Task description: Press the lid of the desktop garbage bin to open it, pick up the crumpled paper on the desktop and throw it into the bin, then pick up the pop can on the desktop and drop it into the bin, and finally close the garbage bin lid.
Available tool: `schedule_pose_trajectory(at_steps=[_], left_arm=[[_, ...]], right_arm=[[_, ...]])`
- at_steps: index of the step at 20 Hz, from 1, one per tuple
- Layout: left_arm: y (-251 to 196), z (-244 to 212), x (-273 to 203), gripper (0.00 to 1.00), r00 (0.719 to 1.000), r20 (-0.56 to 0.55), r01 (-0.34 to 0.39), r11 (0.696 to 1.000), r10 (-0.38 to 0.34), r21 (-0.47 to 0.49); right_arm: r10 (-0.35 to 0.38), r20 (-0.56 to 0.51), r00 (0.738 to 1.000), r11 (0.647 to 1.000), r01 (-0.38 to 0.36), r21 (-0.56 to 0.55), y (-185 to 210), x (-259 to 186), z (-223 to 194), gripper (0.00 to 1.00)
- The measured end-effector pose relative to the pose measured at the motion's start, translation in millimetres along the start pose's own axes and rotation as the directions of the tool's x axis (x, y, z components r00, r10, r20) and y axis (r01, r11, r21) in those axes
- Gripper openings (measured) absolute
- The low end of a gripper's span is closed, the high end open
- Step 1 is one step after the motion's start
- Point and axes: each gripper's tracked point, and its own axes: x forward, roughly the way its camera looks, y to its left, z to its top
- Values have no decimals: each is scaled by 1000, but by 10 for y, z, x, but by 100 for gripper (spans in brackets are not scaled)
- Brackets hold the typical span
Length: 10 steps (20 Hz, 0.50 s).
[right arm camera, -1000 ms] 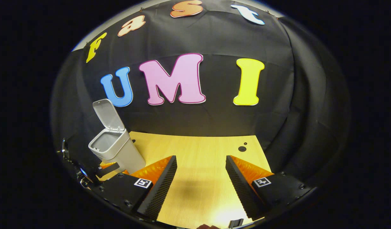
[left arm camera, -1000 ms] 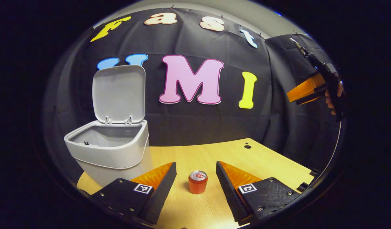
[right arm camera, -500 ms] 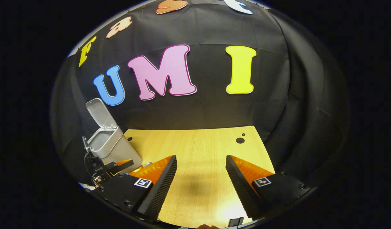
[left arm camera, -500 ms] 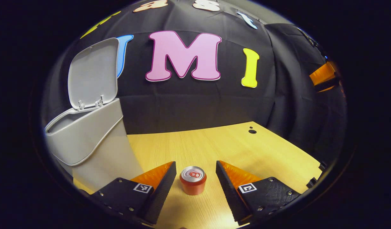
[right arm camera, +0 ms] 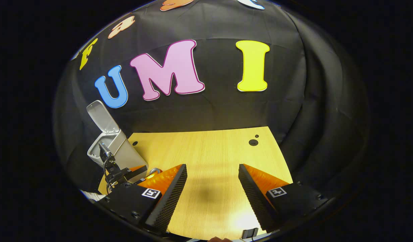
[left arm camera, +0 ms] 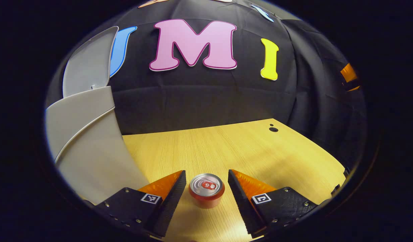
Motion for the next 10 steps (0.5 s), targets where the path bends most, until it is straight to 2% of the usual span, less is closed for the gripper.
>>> schedule_pose_trajectory(at_steps=[10], left_arm=[[-42,-240,168,84,998,-58,-8,1000,9,18]], right_arm=[[-11,-34,999,1000,11,-1,-42,90,-131,99]])
